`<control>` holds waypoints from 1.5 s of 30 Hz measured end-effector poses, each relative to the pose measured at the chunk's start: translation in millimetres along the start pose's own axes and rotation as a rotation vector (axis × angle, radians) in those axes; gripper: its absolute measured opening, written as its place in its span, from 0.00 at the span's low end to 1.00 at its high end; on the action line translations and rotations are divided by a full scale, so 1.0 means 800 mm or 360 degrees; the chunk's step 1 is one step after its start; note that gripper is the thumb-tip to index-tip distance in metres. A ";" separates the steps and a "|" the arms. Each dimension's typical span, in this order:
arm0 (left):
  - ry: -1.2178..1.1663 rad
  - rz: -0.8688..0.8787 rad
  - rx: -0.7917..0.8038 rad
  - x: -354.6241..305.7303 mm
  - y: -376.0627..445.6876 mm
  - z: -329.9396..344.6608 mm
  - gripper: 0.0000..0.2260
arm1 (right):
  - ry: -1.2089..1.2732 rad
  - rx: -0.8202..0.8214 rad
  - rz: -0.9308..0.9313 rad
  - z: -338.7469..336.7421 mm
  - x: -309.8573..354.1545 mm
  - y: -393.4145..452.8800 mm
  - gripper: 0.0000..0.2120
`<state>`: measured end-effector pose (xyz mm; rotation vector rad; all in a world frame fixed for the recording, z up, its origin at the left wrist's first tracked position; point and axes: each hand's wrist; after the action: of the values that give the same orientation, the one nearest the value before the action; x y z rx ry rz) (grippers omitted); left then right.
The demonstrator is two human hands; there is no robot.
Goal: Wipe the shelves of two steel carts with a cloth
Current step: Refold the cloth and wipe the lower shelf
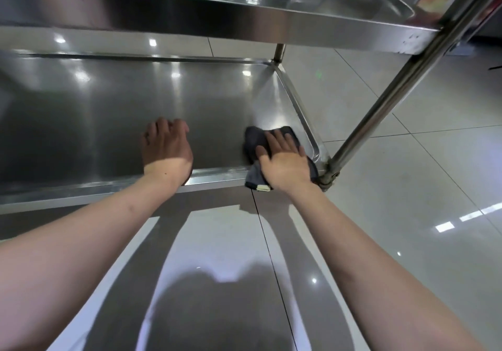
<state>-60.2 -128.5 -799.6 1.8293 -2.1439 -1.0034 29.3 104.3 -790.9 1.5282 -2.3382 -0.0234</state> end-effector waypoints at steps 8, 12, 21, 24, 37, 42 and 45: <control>-0.0074 0.0155 0.0061 -0.001 0.007 -0.011 0.15 | -0.0084 -0.0171 0.0057 0.007 0.001 -0.015 0.30; -0.0121 0.0183 0.0147 0.009 0.006 -0.026 0.15 | -0.0033 -0.0214 -0.0037 0.012 0.042 -0.036 0.29; 0.0202 0.0044 0.0136 0.123 -0.033 -0.100 0.11 | 0.0040 -0.0206 -0.0193 0.039 0.166 -0.079 0.33; 0.0357 -0.0043 0.0078 0.176 -0.042 -0.130 0.09 | 0.0076 -0.0250 -0.0280 0.053 0.219 -0.099 0.37; 0.0546 -0.0465 -0.0017 0.375 -0.085 -0.246 0.10 | 0.0242 -0.0182 -0.0760 0.115 0.466 -0.170 0.36; 0.0666 -0.0568 0.0049 0.430 -0.114 -0.270 0.09 | 0.0305 -0.0206 -0.0912 0.134 0.540 -0.196 0.33; 0.0640 -0.0652 0.0038 0.449 -0.118 -0.276 0.08 | 0.0327 -0.0208 -0.0988 0.144 0.578 -0.206 0.34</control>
<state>43.1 -548.4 -792.3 2.3028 -1.5935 -0.5968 -24.8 -397.3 -804.6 2.0117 -1.6013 -0.1585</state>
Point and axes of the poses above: each hand's wrist, its own y-axis towards the middle knuckle, its own z-axis out of the palm, x = y × z, and after that the axes turned 15 degrees about -x, right-handed
